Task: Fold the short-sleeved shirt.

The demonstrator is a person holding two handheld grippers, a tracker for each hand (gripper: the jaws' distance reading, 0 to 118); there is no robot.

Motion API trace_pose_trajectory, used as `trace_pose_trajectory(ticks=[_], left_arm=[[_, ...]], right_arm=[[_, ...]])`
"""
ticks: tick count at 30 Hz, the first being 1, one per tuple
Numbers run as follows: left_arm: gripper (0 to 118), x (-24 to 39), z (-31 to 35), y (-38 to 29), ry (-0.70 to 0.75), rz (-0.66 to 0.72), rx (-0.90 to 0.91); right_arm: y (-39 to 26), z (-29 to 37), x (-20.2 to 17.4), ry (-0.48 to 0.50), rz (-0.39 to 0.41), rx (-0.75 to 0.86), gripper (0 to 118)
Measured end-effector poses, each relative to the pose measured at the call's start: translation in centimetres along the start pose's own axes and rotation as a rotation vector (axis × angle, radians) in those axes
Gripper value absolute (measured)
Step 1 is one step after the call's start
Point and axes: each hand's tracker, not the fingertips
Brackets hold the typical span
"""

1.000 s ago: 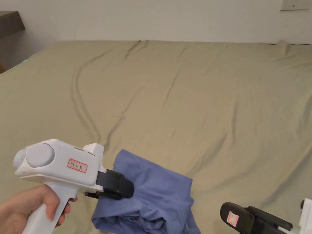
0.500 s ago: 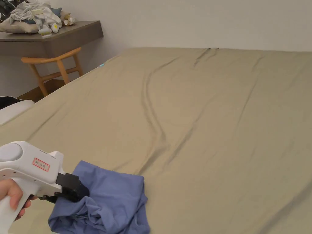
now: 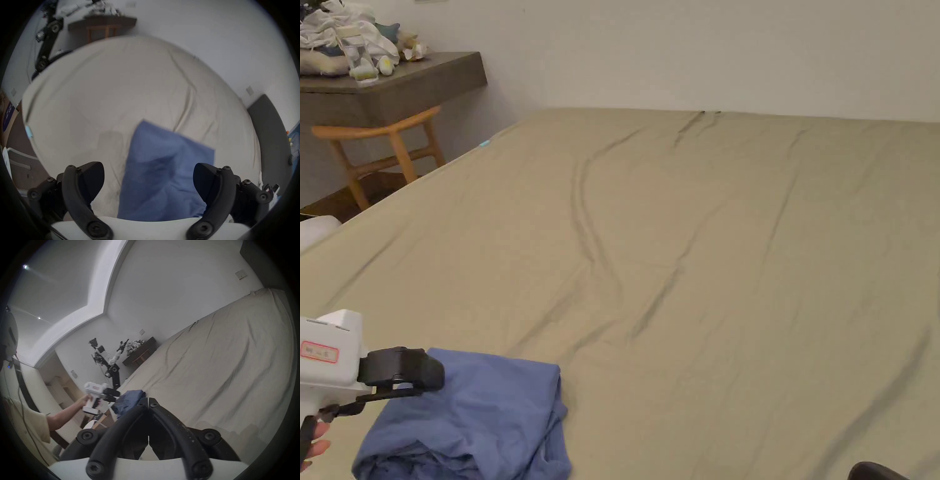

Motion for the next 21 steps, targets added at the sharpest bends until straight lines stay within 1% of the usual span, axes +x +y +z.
trace_pose_trajectory(ticks=[1, 2, 4, 5, 8, 9, 11, 14, 15, 16, 17, 18, 19, 20, 21], left_arm=[[112, 0.7, 1.9, 0.0, 0.013, -0.004, 0.068], [112, 1.8, 3.8, -0.1, -0.004, -0.03, 0.137], [112, 4.2, 7.6, -0.3, -0.044, -0.095, 0.274], [113, 5.7, 9.4, -0.7, -0.081, -0.129, 0.342], [114, 11.3, 14.3, -2.3, -0.195, -0.247, 0.505], [114, 13.1, 15.6, -3.0, -0.216, -0.303, 0.562], [113, 17.1, 17.6, -5.1, -0.241, -0.394, 0.733], [109, 22.3, 19.2, -7.9, -0.227, -0.478, 0.902], [103, 23.8, 19.6, -8.7, -0.229, -0.491, 0.932], [95, 25.4, 19.5, -9.4, -0.226, -0.482, 0.935], [82, 26.9, 19.5, -10.0, -0.233, -0.474, 0.94], [53, 28.3, 19.7, -10.2, -0.247, -0.492, 0.916], [23, 29.4, 19.6, -10.6, -0.283, -0.543, 0.883], [0, 30.8, 19.4, -11.2, -0.256, -0.516, 0.903], [0, 31.8, 19.2, -12.1, -0.205, -0.472, 0.942]], right_arm=[[0.2, 0.0, -0.2, -0.036, 0.025, 0.001, 1], [0.5, 0.0, -0.4, -0.05, 0.055, 0.005, 1], [1.3, 0.0, -1.0, -0.076, 0.074, 0.008, 1], [1.7, 0.1, -1.5, -0.096, 0.091, 0.022, 1], [3.1, 0.8, -3.1, -0.199, 0.159, 0.058, 1], [3.5, 1.1, -3.8, -0.244, 0.197, 0.067, 1], [4.4, 2.0, -5.8, -0.359, 0.306, 0.095, 1], [5.5, 3.6, -8.9, -0.52, 0.467, 0.153, 1], [5.8, 4.2, -9.6, -0.532, 0.507, 0.177, 1], [6.2, 4.9, -10.4, -0.57, 0.531, 0.204, 1], [6.5, 5.6, -11.1, -0.614, 0.541, 0.239, 1], [6.9, 6.2, -11.6, -0.652, 0.54, 0.274, 1], [7.2, 6.7, -12.0, -0.679, 0.536, 0.305, 1], [7.4, 7.2, -12.3, -0.716, 0.527, 0.347, 1], [7.6, 7.6, -12.6, -0.75, 0.532, 0.371, 1]])
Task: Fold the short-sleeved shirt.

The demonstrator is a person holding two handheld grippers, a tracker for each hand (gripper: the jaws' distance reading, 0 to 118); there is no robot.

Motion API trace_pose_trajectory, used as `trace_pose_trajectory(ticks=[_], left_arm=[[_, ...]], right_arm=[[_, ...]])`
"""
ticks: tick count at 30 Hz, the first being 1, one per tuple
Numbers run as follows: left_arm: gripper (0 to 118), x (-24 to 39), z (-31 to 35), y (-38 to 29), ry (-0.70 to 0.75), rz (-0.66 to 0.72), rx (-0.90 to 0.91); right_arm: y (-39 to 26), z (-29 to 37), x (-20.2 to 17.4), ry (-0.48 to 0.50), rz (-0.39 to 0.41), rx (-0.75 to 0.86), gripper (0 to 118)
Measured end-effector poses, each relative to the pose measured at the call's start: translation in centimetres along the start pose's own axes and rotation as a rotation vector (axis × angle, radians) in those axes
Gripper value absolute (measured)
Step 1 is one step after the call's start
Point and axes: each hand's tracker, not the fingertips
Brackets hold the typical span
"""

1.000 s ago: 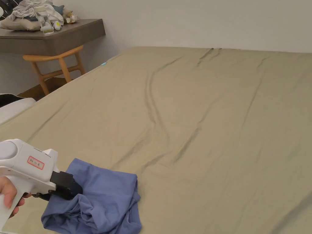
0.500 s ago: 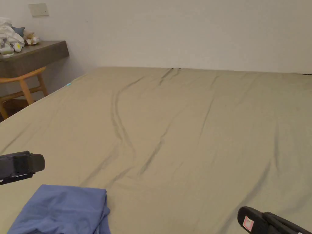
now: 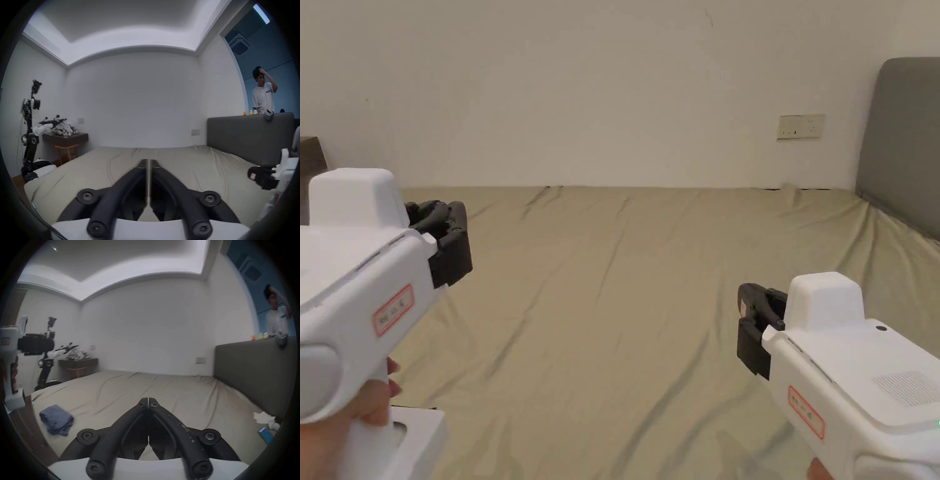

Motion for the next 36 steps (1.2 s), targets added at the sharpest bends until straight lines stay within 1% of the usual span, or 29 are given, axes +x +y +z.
trace_pose_trajectory(ticks=[1, 4, 5, 6, 7, 8, 9, 11, 13, 14, 15, 16, 17, 18, 19, 20, 21, 22, 23, 24, 25, 26, 27, 28, 29, 31, 33, 36], left_arm=[[0, 1.2, 0.4, -0.5, 0.024, -0.026, 0.05], [0, 3.8, 0.6, -0.7, -0.006, -0.221, 0.037], [0, 4.7, 1.0, -0.7, 0.044, -0.214, 0.078], [0, 5.2, 1.3, -0.9, 0.084, -0.145, 0.136], [0, 5.4, 1.7, -1.0, 0.078, -0.077, 0.164], [0, 5.4, 2.0, -1.3, 0.044, -0.048, 0.135], [0, 5.6, 2.5, -1.8, 0.034, -0.054, 0.124], [0, 6.6, 3.2, -3.7, 0.071, -0.091, 0.138], [0, 7.0, 3.2, -5.6, 0.13, -0.136, 0.066], [0, 7.1, 3.1, -6.3, 0.119, -0.13, 0.022], [0, 7.1, 3.0, -7.1, 0.064, -0.097, -0.008], [0, 6.9, 2.9, -7.5, 0.021, -0.068, -0.021], [0, 7.0, 2.9, -7.6, 0.018, -0.053, -0.043], [9, 7.1, 2.9, -7.4, 0.026, -0.06, -0.036], [35, 7.4, 2.8, -7.2, 0.026, -0.074, -0.029], [81, 7.6, 2.8, -7.1, 0.019, -0.103, -0.008], [118, 7.8, 2.6, -6.9, 0.012, -0.138, 0.003], [115, 8.1, 2.4, -6.6, 0.013, -0.146, -0.003], [118, 8.3, 3.2, -6.4, -0.024, -0.194, 0.072], [118, 8.6, 2.9, -6.4, -0.047, -0.19, 0.065], [118, 9.0, 2.7, -6.2, -0.027, -0.19, 0.049], [118, 9.5, 2.5, -5.9, -0.028, -0.204, 0.039], [118, 9.8, 2.5, -5.7, -0.022, -0.21, 0.026], [118, 10.0, 2.3, -5.7, -0.018, -0.21, 0.028], [118, 10.2, 2.1, -5.7, -0.015, -0.206, 0.035], [118, 9.7, 2.7, -5.6, -0.003, -0.173, 0.054], [118, 9.6, 2.3, -5.4, 0.006, -0.125, 0.026], [118, 8.9, 2.5, -5.2, -0.013, -0.107, 0.005]], right_arm=[[0.4, 0.5, 0.3, -0.018, 0.018, 0.009, 1], [1.0, 1.6, 1.0, -0.058, 0.045, 0.05, 1], [1.1, 1.7, 1.3, -0.08, 0.039, 0.05, 1], [1.4, 1.7, 1.5, -0.097, 0.03, 0.036, 1], [1.5, 1.7, 1.8, -0.089, 0.028, 0.027, 1], [1.4, 1.9, 2.1, -0.081, 0.027, 0.028, 1], [1.4, 2.3, 2.3, -0.074, 0.028, 0.031, 1], [1.4, 2.8, 2.4, -0.09, 0.036, 0.035, 1], [1.4, 2.8, 2.7, -0.107, 0.047, 0.018, 1], [1.5, 2.7, 2.9, -0.099, 0.046, 0.004, 1], [1.5, 2.5, 3.1, -0.082, 0.04, -0.021, 2], [1.4, 2.4, 3.3, -0.06, 0.018, -0.032, 5], [1.3, 2.4, 3.5, -0.043, -0.028, -0.036, 19], [1.2, 2.4, 3.7, -0.034, -0.061, -0.046, 55], [1.1, 2.4, 3.9, -0.034, -0.064, -0.031, 80], [1.0, 2.4, 3.8, -0.027, -0.084, -0.012, 111], [1.1, 2.3, 3.8, -0.052, -0.095, -0.026, 118], [1.0, 2.1, 4.0, -0.056, -0.137, -0.054, 118], [1.0, 1.9, 4.4, -0.055, -0.105, -0.019, 118], [0.7, 1.7, 4.7, -0.046, -0.118, -0.006, 118], [0.6, 1.4, 5.0, -0.054, -0.12, 0.002, 118], [0.7, 1.1, 5.1, -0.099, -0.107, -0.002, 118], [0.8, 0.8, 5.2, -0.128, -0.058, -0.025, 118], [1.5, 1.8, 4.5, -0.149, -0.034, 0.0, 118], [1.5, 1.7, 4.6, -0.138, -0.01, -0.004, 118], [1.3, 1.5, 4.9, -0.134, -0.011, 0.002, 118], [1.5, 2.2, 4.6, -0.137, -0.003, -0.007, 118], [1.4, 2.5, 4.6, -0.139, -0.005, -0.01, 118]])
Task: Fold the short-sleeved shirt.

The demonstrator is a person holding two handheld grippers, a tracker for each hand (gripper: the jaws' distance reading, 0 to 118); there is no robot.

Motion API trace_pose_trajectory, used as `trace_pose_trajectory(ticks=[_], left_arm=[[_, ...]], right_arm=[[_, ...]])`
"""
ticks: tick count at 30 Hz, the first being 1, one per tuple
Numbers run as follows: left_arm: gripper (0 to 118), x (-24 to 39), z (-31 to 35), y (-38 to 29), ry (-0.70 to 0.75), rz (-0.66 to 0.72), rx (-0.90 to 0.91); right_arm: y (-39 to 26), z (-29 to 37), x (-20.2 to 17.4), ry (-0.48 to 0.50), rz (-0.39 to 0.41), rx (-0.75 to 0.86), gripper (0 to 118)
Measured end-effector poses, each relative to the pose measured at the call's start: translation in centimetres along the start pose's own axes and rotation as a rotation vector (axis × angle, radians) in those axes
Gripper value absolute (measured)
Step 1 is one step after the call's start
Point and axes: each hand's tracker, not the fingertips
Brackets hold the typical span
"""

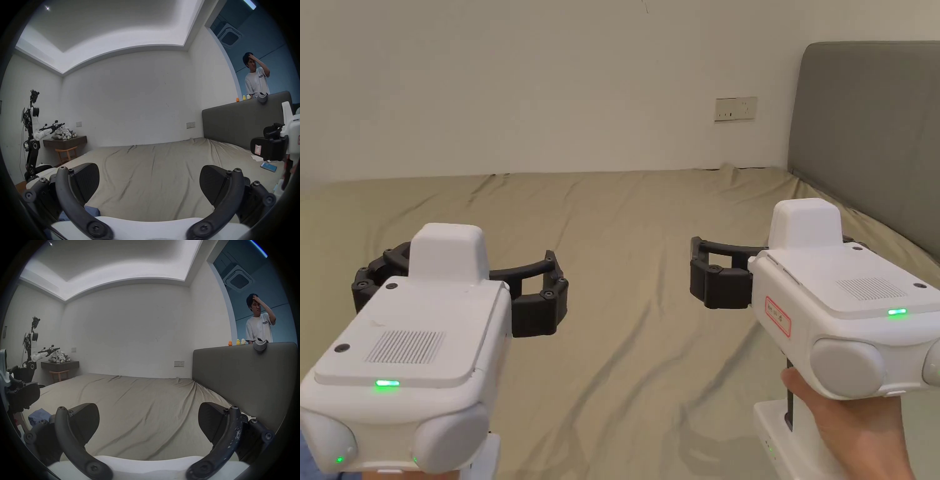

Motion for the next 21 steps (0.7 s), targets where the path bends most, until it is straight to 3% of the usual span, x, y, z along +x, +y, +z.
trace_pose_trajectory(ticks=[6, 11, 14, 18, 21], left_arm=[[118, -0.7, 0.3, 0.1, 0.012, 0.047, -0.017], [118, -1.0, 0.5, 0.0, 0.023, 0.043, -0.03], [118, -1.4, 0.4, 0.1, 0.003, 0.083, -0.045], [118, -1.7, 0.5, 0.2, -0.013, 0.1, -0.049], [118, -1.7, 0.5, 0.2, -0.009, 0.09, -0.045]], right_arm=[[0.2, 0.1, 0.4, 0.044, -0.101, -0.036, 118], [0.7, 0.6, -0.2, -0.058, -0.022, -0.029, 118], [0.6, 1.3, -0.3, -0.058, -0.033, -0.01, 118], [0.5, 1.6, 0.2, 0.03, -0.065, -0.01, 118], [0.9, 1.5, 0.0, -0.038, -0.065, -0.008, 118]])
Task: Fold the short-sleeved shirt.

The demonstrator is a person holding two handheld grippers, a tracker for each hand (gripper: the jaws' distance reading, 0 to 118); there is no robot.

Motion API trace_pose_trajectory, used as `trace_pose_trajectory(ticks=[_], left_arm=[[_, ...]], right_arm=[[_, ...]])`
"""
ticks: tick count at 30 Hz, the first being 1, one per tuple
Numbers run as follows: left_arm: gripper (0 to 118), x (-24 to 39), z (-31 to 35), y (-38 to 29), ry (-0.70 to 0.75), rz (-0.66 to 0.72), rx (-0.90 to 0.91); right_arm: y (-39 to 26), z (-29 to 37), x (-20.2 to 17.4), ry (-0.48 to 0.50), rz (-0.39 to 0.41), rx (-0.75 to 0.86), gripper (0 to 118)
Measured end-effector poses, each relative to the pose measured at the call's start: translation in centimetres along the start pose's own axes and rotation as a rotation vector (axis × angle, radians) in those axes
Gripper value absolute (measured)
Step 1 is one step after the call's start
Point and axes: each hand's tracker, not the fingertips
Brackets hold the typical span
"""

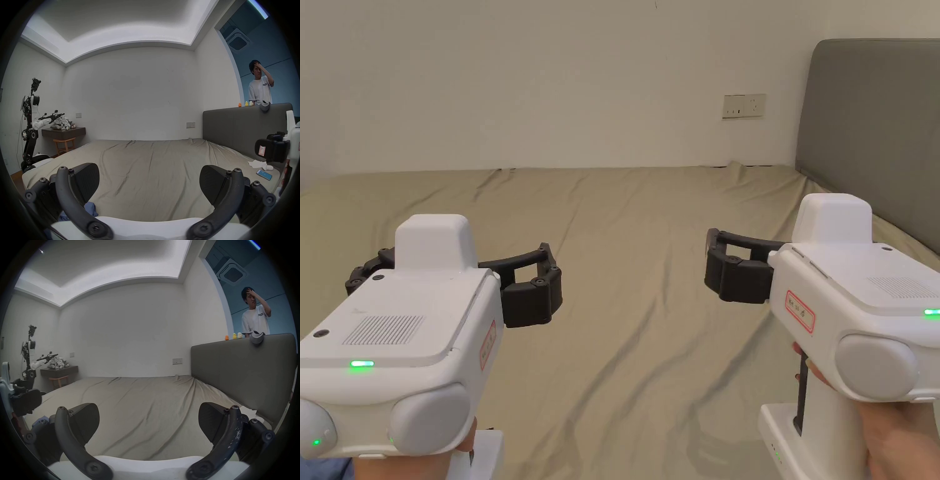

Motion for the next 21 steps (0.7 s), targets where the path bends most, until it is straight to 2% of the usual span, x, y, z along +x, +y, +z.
trace_pose_trajectory(ticks=[4, 6, 10, 15, 21], left_arm=[[118, -0.2, -0.2, 0.1, 0.011, 0.003, -0.008], [118, -0.2, -0.5, 0.1, 0.007, 0.01, -0.015], [118, -0.5, -0.9, 0.0, 0.002, 0.034, -0.04], [118, -0.7, -1.0, -0.1, 0.007, 0.02, -0.059], [118, -1.3, -0.8, 0.2, 0.011, 0.038, -0.061]], right_arm=[[0.4, -0.1, 0.0, -0.041, 0.014, 0.011, 118], [0.3, 0.1, 0.3, -0.015, 0.012, 0.015, 118], [0.4, 0.1, 0.3, -0.005, -0.041, 0.002, 118], [0.6, 0.0, 0.6, -0.014, -0.069, -0.006, 118], [0.6, 0.1, 0.4, -0.056, -0.02, 0.005, 118]])
